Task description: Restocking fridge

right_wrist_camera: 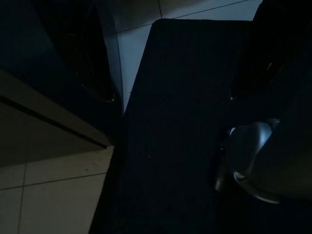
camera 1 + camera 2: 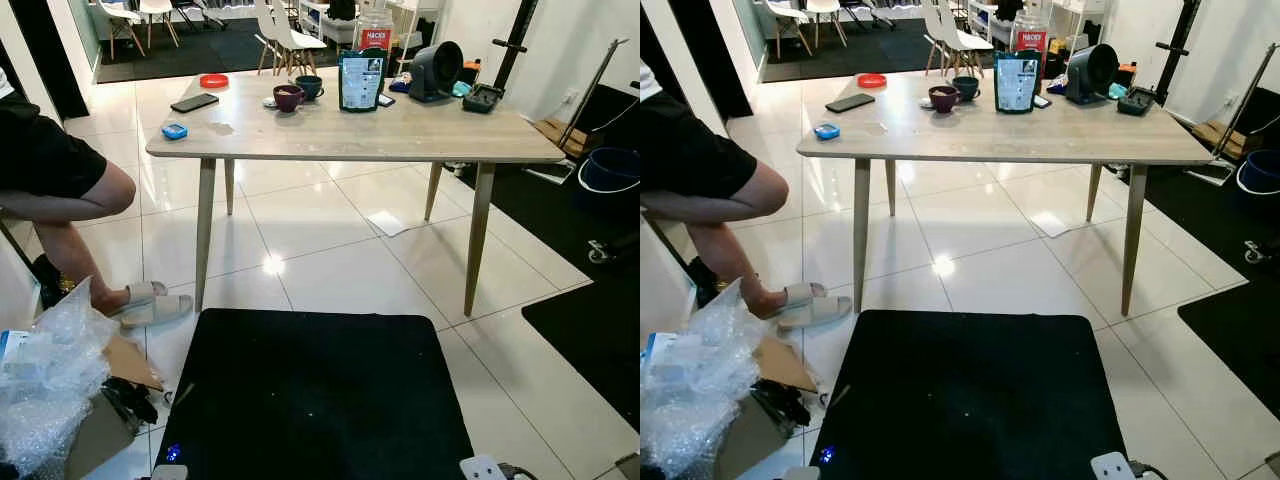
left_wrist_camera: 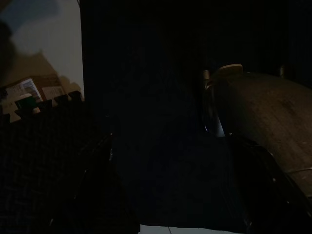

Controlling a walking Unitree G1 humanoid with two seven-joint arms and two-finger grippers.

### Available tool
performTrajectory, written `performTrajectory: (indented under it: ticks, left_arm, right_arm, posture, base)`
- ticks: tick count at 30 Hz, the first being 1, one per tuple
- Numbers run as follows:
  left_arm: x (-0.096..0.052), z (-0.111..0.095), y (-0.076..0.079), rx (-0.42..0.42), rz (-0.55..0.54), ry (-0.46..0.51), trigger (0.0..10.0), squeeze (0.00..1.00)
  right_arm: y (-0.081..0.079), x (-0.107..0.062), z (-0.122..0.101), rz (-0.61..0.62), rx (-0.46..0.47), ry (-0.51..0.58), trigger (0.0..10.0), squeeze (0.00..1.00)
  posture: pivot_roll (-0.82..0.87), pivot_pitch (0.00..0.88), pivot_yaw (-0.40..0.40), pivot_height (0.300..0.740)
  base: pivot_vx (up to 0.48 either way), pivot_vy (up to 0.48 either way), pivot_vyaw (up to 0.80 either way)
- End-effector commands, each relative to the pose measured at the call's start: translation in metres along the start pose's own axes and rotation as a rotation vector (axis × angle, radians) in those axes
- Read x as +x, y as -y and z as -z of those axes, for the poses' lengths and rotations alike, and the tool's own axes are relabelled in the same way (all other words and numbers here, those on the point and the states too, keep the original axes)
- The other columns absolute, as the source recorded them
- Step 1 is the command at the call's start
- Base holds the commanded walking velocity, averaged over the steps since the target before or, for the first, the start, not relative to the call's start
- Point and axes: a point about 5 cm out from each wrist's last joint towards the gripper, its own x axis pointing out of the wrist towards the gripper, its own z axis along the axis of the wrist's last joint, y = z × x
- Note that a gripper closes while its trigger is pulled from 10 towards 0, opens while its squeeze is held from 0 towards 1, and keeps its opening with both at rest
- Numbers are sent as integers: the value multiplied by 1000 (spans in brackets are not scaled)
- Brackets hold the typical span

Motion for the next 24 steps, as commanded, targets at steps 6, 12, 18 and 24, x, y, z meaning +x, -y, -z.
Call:
performTrajectory:
  ticks: [6,12,18,24]
  left_arm:
    - [2,3,11,14,29,-19,10000,0]
    - [0,13,10,40,29,-51,10000,0]
    - [-1,18,8,43,23,-66,10000,0]
    - [-2,20,9,55,29,-73,10000,0]
  right_arm:
    - [-7,1,-1,-6,-42,-5,10000,0]
    - [-9,0,12,-8,-66,-34,10000,0]
    - [-12,-2,27,-20,-87,-70,10000,0]
    - [-14,-2,30,-20,-89,-77,10000,0]
  posture:
    - [23,0,-18,739]
    - [21,0,-16,739]
    - [21,0,-16,739]
    - [17,0,-10,739]
  base:
    - [0,0,0]
    - [0,0,0]
    - [0,0,0]
    - [0,0,0]
